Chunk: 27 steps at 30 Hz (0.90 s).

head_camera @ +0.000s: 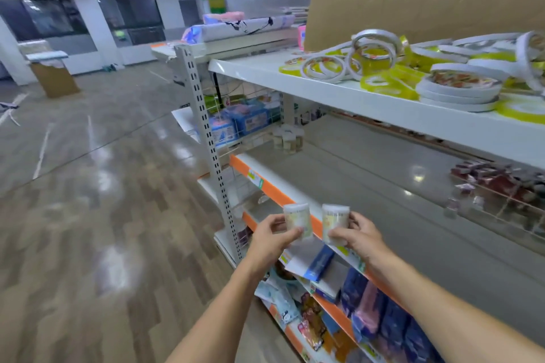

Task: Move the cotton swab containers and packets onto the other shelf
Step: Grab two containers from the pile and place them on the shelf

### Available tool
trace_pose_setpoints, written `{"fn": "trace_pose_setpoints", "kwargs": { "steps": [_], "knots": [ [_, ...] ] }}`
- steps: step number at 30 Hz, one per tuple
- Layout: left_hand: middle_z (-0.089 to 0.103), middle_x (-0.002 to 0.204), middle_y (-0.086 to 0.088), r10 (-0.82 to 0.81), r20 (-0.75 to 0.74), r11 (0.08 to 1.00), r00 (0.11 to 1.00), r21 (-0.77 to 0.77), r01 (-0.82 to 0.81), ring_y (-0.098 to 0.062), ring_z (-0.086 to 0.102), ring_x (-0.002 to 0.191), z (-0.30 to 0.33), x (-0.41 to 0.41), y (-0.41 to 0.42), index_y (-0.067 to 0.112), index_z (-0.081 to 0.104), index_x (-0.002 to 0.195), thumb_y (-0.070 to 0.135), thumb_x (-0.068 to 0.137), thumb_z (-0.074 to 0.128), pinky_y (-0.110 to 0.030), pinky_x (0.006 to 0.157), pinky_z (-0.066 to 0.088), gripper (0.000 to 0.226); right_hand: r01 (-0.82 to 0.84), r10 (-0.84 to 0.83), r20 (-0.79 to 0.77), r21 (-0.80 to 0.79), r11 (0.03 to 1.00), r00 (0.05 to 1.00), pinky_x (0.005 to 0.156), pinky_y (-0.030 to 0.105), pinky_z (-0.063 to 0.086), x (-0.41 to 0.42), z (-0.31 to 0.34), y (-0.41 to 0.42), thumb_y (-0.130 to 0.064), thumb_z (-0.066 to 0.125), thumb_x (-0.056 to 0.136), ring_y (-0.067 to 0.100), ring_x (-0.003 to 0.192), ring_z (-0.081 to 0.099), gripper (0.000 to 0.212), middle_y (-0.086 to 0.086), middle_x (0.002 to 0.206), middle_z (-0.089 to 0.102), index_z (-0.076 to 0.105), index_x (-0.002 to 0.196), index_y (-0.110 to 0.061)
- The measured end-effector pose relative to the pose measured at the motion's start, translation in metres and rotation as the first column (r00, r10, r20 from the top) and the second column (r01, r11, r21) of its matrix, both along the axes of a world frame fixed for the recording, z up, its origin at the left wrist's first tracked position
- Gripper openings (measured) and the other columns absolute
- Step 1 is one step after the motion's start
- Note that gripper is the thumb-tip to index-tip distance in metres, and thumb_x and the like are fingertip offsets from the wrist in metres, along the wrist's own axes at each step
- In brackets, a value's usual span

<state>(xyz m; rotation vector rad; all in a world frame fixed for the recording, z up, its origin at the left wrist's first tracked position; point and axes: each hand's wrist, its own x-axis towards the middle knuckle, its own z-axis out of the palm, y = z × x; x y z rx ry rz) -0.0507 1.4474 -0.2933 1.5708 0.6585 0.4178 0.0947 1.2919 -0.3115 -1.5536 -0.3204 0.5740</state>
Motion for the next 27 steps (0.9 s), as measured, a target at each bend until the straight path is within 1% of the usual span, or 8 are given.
{"fn": "trace_pose_setpoints", "kwargs": {
  "steps": [4, 9, 12, 16, 18, 21, 25, 27],
  "knots": [
    [0.072, 0.111, -0.005, 0.016, -0.027, 1.000, 1.000, 0.016, -0.016, -0.016, 0.068, 0.105, -0.002, 0.015, 0.051, 0.016, 0.065, 0.113, 0.021, 0.078, 0.084, -0.038, 0.093, 0.056, 0.040, 0.017, -0.017, -0.002, -0.034, 0.999, 1.000, 0.061, 0.015, 0.054, 0.020, -0.004, 0.052, 0.010, 0.075, 0.075, 0.002, 0.069, 0.070, 0.039, -0.006, 0.086, 0.074, 0.066, 0.098, -0.020],
    [0.073, 0.092, 0.000, 0.014, -0.003, 1.000, 1.000, 0.003, -0.014, 0.003, 0.070, 0.075, 0.005, 0.038, 0.112, 0.017, 0.064, 0.098, 0.006, 0.079, 0.081, -0.012, 0.064, 0.052, 0.028, 0.010, -0.011, -0.021, -0.041, 0.999, 1.000, 0.076, 0.026, 0.055, 0.040, 0.000, 0.116, 0.008, 0.072, 0.080, 0.017, 0.085, 0.068, 0.038, 0.003, 0.095, 0.072, 0.063, 0.108, -0.016],
    [0.072, 0.098, -0.004, 0.021, 0.002, 1.000, 1.000, -0.008, -0.021, -0.002, 0.071, 0.080, 0.009, 0.051, 0.143, 0.016, 0.063, 0.104, 0.009, 0.080, 0.081, -0.013, 0.066, 0.052, 0.031, 0.005, -0.003, 0.026, -0.068, 0.998, 1.000, 0.069, 0.023, 0.054, 0.049, 0.005, 0.143, 0.008, 0.071, 0.080, 0.013, 0.078, 0.067, 0.034, 0.000, 0.089, 0.072, 0.064, 0.101, -0.017],
    [0.069, 0.099, -0.004, 0.021, 0.014, 1.000, 1.000, 0.002, -0.021, -0.006, 0.068, 0.085, 0.010, 0.078, 0.182, 0.019, 0.061, 0.101, 0.011, 0.078, 0.083, -0.015, 0.071, 0.053, 0.033, 0.049, -0.037, 0.106, -0.114, 0.992, 0.994, 0.078, 0.034, 0.054, 0.064, 0.009, 0.171, 0.006, 0.073, 0.077, 0.025, 0.086, 0.069, 0.037, 0.012, 0.097, 0.072, 0.064, 0.108, -0.013],
    [0.068, 0.103, -0.005, 0.013, -0.003, 0.999, 1.000, 0.038, -0.013, -0.009, 0.067, 0.089, 0.009, 0.094, 0.200, 0.018, 0.060, 0.104, 0.013, 0.077, 0.084, -0.020, 0.076, 0.055, 0.037, 0.087, -0.063, 0.144, -0.164, 0.983, 0.988, 0.081, 0.035, 0.054, 0.074, 0.010, 0.183, -0.002, 0.076, 0.075, 0.025, 0.090, 0.069, 0.039, 0.008, 0.098, 0.073, 0.064, 0.110, -0.015],
    [0.067, 0.101, 0.000, 0.002, -0.015, 0.998, 1.000, 0.067, -0.001, -0.006, 0.066, 0.087, 0.004, 0.118, 0.230, 0.021, 0.058, 0.103, 0.013, 0.076, 0.084, -0.015, 0.070, 0.054, 0.038, 0.122, -0.084, 0.177, -0.216, 0.969, 0.981, 0.077, 0.031, 0.052, 0.086, 0.007, 0.201, -0.017, 0.078, 0.068, 0.020, 0.089, 0.068, 0.041, -0.001, 0.096, 0.073, 0.064, 0.106, -0.023],
    [0.065, 0.109, 0.003, -0.078, -0.100, 0.984, 0.992, 0.149, 0.093, -0.008, 0.065, 0.097, 0.002, 0.149, 0.272, 0.019, 0.056, 0.116, 0.022, 0.077, 0.083, -0.019, 0.077, 0.055, 0.048, 0.174, -0.142, 0.175, -0.182, 0.968, 0.974, 0.067, 0.026, 0.048, 0.106, -0.004, 0.232, -0.005, 0.079, 0.075, 0.021, 0.090, 0.068, 0.037, 0.001, 0.097, 0.073, 0.065, 0.105, -0.020],
    [0.063, 0.111, 0.006, -0.103, -0.136, 0.972, 0.985, 0.198, 0.129, -0.007, 0.064, 0.098, -0.002, 0.166, 0.294, 0.021, 0.055, 0.118, 0.024, 0.077, 0.081, -0.021, 0.080, 0.054, 0.048, 0.212, -0.185, 0.166, -0.167, 0.963, 0.969, 0.076, 0.031, 0.052, 0.118, -0.008, 0.251, -0.001, 0.078, 0.077, 0.025, 0.096, 0.068, 0.041, 0.008, 0.104, 0.072, 0.064, 0.114, -0.012]
  ]
}}
